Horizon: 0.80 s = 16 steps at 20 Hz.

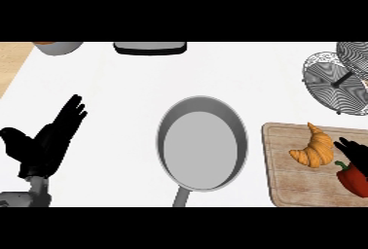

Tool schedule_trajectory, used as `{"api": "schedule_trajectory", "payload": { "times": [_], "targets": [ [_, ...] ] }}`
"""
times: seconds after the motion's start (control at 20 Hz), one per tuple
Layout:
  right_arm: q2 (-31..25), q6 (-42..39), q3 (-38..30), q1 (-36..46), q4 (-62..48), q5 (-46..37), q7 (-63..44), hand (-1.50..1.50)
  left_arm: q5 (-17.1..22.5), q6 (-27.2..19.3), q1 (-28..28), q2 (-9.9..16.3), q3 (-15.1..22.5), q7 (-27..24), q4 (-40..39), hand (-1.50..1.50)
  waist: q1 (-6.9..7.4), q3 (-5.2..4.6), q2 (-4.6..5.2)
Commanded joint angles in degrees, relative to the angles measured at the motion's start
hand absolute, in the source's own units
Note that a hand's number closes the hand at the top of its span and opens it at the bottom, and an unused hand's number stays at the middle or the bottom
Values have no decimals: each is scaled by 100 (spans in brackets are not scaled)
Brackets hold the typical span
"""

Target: Pick the bell pepper from the cutting board and place it in the tiered basket

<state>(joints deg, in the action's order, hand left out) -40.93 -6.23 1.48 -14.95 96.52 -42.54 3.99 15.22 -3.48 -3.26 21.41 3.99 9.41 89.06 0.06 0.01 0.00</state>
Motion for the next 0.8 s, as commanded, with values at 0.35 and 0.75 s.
{"api": "schedule_trajectory", "payload": {
  "times": [0.35, 0.75],
  "targets": [
    [73, -408, -375, 443, -610, -634, 335, -150, -335, -15, -57, -333, -104, 440, 237, 0, -7, -3, -5],
    [229, 274, 11, 603, -1910, -1517, 1331, 150, -292, 401, 177, -317, -338, 73, 122, 0, 19, 1, 2]
  ]
}}
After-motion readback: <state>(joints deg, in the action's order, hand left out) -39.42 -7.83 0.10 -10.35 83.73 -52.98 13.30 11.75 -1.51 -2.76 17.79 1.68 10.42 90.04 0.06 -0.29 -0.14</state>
